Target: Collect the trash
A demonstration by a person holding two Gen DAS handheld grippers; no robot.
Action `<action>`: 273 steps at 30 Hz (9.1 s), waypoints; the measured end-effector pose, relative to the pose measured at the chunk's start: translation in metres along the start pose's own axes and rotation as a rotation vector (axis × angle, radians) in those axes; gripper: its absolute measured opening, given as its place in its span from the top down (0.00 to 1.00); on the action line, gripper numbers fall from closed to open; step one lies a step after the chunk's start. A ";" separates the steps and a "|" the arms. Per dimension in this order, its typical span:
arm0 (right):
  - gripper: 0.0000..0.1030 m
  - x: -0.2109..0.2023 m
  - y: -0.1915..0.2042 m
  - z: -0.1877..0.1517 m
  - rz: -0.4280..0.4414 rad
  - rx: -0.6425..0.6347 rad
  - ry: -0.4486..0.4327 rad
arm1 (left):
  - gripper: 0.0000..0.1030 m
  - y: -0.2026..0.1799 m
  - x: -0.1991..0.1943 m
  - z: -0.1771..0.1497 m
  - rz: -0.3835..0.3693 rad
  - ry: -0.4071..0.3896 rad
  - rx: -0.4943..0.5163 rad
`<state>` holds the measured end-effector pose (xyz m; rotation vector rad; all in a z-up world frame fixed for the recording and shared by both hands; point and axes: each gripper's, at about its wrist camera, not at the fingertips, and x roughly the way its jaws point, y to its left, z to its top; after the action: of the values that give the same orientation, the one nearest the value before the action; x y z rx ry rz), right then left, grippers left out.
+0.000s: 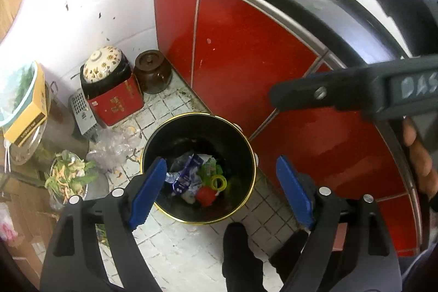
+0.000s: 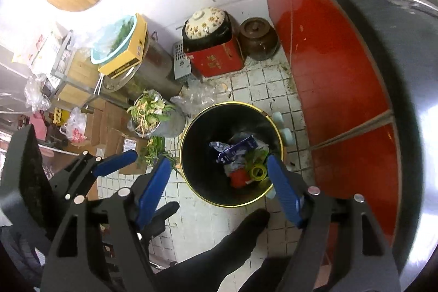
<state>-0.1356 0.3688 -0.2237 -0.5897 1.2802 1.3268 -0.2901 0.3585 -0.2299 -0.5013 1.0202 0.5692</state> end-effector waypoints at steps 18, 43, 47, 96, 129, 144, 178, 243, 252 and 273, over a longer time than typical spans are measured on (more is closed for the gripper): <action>0.08 -0.302 -0.167 -0.189 -0.370 0.435 -0.415 | 0.06 -0.266 -0.082 0.064 -0.242 -0.128 0.437; 0.08 -0.406 -0.314 -0.400 -0.539 0.959 -0.534 | 0.06 -0.529 -0.051 0.067 -0.365 -0.049 0.744; 0.08 -0.402 -0.337 -0.396 -0.528 0.961 -0.515 | 0.06 -0.553 -0.025 0.096 -0.324 -0.013 0.653; 0.59 -0.325 -0.499 -0.298 -0.387 1.090 -0.363 | 0.77 -0.610 0.126 0.206 -0.322 0.098 0.595; 0.59 -0.341 -0.268 -0.307 -0.441 0.671 -0.363 | 0.76 -0.437 -0.063 0.058 -0.302 0.018 0.583; 0.59 -0.254 -0.125 -0.175 -0.240 0.266 -0.286 | 0.76 -0.235 -0.098 0.057 -0.091 -0.045 0.258; 0.19 0.048 0.011 -0.009 -0.068 -0.090 0.145 | 0.22 0.037 0.028 -0.009 0.035 0.094 -0.199; 0.07 -0.446 -0.234 -0.480 -0.736 1.163 -0.549 | 0.06 -0.530 -0.118 0.075 -0.297 0.039 0.764; 0.07 -0.446 -0.235 -0.476 -0.737 1.159 -0.544 | 0.06 -0.530 -0.118 0.075 -0.295 0.035 0.767; 0.07 -0.445 -0.238 -0.471 -0.734 1.150 -0.534 | 0.06 -0.533 -0.114 0.080 -0.288 0.037 0.777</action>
<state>0.0268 -0.2744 -0.0336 0.1384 0.9998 0.0109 0.0616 -0.0139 -0.0278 0.0377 1.0900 -0.1123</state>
